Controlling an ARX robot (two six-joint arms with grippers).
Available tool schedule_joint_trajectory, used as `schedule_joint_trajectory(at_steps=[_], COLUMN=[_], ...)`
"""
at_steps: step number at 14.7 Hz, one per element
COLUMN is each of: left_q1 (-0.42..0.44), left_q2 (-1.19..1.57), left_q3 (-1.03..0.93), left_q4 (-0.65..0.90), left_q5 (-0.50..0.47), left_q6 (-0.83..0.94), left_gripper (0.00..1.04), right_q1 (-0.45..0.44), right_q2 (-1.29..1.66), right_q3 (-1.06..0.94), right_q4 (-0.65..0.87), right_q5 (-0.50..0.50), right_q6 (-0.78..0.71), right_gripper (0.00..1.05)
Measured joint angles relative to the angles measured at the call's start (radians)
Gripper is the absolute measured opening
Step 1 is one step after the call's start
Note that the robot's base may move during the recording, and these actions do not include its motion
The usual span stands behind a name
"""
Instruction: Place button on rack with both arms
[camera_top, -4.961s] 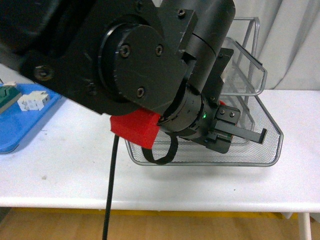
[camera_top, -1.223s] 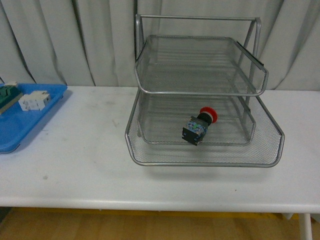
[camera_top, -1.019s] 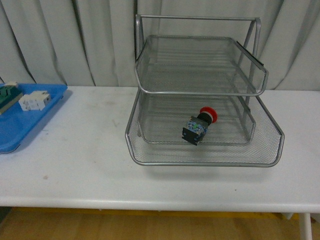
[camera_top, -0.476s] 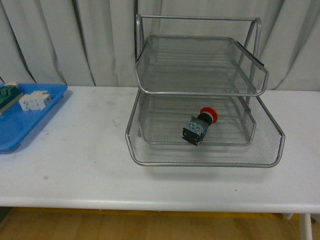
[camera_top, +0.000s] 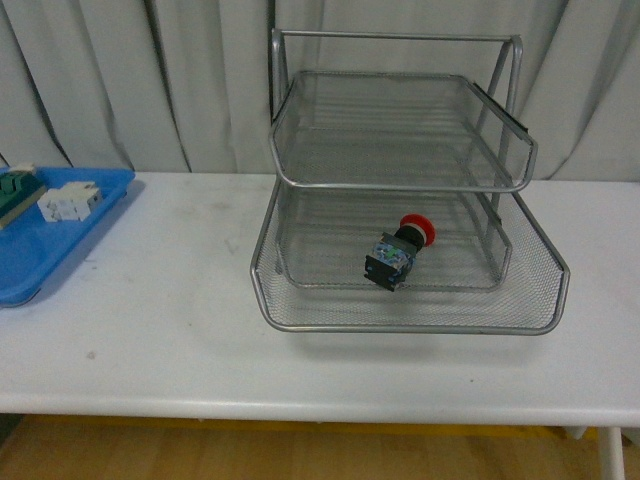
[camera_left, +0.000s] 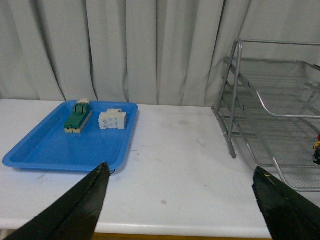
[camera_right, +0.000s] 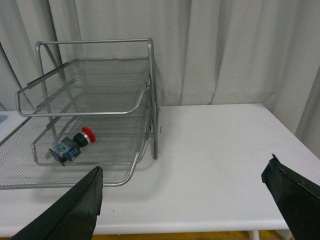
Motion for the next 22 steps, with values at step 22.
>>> schedule_joint_trajectory(at_steps=[22], left_q1=[0.000], left_q2=[0.000], left_q3=[0.000], left_q4=[0.000], left_q5=[0.000], left_q6=[0.001], left_gripper=[0.98], right_q1=[0.470], right_q2=[1.673], right_q3=[0.969], right_q4=[-0.220], right_q5=[0.101], right_q6=[0.122], right_gripper=[0.64])
